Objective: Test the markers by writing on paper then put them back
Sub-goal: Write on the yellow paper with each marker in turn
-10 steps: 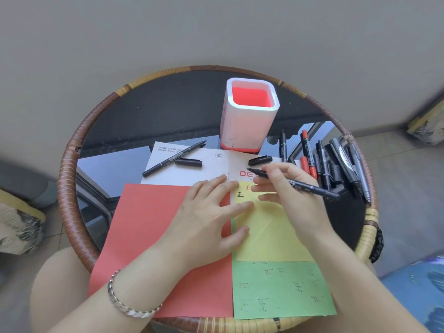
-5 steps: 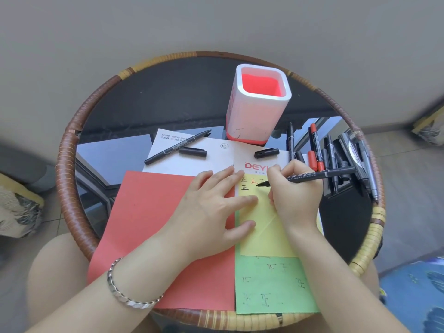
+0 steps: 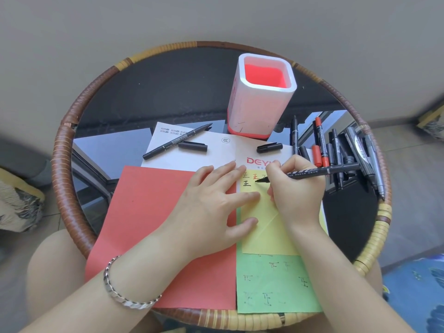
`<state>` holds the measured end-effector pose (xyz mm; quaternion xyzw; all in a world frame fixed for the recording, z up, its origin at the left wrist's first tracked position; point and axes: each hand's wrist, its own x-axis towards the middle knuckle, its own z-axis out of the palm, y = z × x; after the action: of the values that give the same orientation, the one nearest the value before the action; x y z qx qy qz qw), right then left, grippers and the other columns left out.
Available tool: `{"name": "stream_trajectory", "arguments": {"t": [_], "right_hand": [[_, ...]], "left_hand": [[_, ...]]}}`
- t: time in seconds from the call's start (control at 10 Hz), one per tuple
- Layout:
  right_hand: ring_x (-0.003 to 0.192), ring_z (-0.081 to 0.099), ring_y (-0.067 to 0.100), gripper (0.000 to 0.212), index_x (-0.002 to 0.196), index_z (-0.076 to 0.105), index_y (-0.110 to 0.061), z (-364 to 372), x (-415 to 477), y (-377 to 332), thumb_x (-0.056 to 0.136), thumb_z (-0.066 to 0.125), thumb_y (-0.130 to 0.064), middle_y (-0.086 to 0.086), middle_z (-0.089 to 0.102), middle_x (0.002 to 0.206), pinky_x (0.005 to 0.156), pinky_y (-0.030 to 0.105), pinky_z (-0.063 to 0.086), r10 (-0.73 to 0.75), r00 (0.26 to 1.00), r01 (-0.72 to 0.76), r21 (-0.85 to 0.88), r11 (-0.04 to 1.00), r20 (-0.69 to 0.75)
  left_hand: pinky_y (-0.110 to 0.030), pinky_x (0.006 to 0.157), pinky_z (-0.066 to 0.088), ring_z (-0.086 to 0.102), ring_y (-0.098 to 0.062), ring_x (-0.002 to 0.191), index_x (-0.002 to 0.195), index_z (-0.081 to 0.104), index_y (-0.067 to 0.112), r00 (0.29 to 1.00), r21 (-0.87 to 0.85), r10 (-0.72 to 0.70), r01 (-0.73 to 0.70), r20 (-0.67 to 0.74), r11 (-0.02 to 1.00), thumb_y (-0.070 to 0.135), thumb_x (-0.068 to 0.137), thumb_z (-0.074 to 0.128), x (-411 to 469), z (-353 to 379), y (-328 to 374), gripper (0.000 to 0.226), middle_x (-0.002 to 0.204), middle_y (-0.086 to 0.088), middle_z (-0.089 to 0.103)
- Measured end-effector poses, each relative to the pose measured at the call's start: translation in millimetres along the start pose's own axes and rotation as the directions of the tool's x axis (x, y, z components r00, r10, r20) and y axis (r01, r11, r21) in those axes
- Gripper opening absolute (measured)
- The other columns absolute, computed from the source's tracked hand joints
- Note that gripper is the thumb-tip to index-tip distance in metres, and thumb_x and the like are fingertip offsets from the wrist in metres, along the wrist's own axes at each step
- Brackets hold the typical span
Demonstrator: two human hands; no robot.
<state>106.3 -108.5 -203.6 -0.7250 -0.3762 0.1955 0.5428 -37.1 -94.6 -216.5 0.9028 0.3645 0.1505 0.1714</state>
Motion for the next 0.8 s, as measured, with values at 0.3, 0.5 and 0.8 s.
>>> {"name": "stream_trajectory", "arguments": {"t": [0.3,0.5,0.8], "right_hand": [[0.036,0.041,0.006,0.031,0.052,0.042,0.0,2.0,1.3,3.5,0.076,0.059,-0.007,0.017,0.053,0.048,0.046,0.018,0.036,-0.022,1.0,0.022,-0.022,1.0,-0.018],[0.039,0.038,0.007,0.028,0.052,0.041,0.004,0.6,2.2,5.0,0.074,0.058,-0.003,0.022,0.052,0.049,0.045,0.014,0.032,-0.042,0.998,0.041,-0.015,0.999,-0.056],[0.037,0.039,0.006,0.03,0.05,0.04,-0.001,0.9,2.5,5.7,0.073,0.059,-0.004,0.008,0.049,0.043,0.046,0.015,0.037,-0.024,0.999,0.025,0.021,0.999,-0.033]], "left_hand": [[-0.039,0.1,0.025,0.049,-0.025,0.124,0.102,0.069,0.032,1.0,-0.009,0.006,-0.006,-0.009,1.0,0.05,0.073,0.048,0.4,0.0,0.0,0.04,0.129,-0.01,0.057],[-0.039,0.101,0.024,0.047,-0.025,0.125,0.104,0.069,0.032,1.0,-0.012,0.001,-0.001,0.003,1.0,0.051,0.073,0.048,0.4,-0.2,-0.1,0.041,0.131,-0.009,0.056],[-0.038,0.101,0.024,0.047,-0.024,0.125,0.103,0.069,0.033,1.0,-0.01,-0.001,0.001,0.002,1.0,0.051,0.073,0.048,0.2,-0.2,0.3,0.041,0.131,-0.009,0.056]]}}
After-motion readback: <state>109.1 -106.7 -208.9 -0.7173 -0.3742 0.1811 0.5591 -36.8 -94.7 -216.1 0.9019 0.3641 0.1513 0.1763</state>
